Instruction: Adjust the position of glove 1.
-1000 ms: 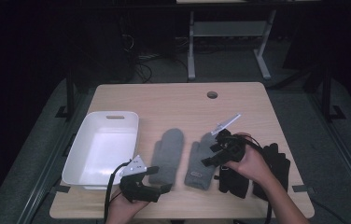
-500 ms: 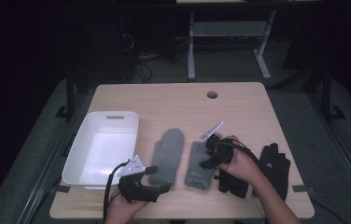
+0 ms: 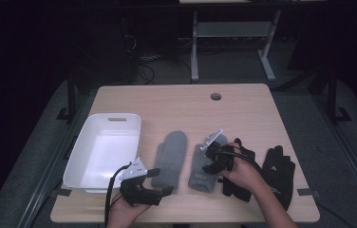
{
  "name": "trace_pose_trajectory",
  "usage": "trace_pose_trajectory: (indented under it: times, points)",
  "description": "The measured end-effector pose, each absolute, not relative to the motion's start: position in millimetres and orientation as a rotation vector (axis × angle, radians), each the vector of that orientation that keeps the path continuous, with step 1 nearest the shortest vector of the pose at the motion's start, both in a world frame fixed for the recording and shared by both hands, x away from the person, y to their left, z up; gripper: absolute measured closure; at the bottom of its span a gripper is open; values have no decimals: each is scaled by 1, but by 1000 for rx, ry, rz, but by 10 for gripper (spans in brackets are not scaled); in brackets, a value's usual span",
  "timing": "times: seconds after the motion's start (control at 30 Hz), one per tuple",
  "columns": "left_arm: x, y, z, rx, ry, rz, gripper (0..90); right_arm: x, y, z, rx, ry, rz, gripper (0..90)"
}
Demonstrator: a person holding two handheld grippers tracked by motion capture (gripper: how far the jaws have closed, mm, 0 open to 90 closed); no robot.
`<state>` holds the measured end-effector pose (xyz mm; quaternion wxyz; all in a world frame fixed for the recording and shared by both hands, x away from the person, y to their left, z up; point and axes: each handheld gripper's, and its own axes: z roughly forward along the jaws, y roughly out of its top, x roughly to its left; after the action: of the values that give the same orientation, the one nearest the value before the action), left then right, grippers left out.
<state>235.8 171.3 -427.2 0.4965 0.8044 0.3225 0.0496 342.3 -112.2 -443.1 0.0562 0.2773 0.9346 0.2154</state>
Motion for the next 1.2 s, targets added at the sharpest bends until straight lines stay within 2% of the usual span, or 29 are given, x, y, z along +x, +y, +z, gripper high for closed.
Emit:
trace_pose_trajectory:
  times: [0.43, 0.57, 0.93, 1.2]
  points:
    - [234, 170, -430, 1948, 785, 112, 178, 336, -119, -446, 892, 2782, 775, 743]
    - [234, 170, -430, 1947, 785, 112, 178, 337, -120, -445, 911, 2787, 795, 790]
    - [234, 177, -427, 1931, 800, 124, 177, 337, -121, -435, 886, 2800, 811, 824]
    - [233, 179, -425, 1922, 801, 145, 177, 335, -120, -415, 841, 2790, 823, 827]
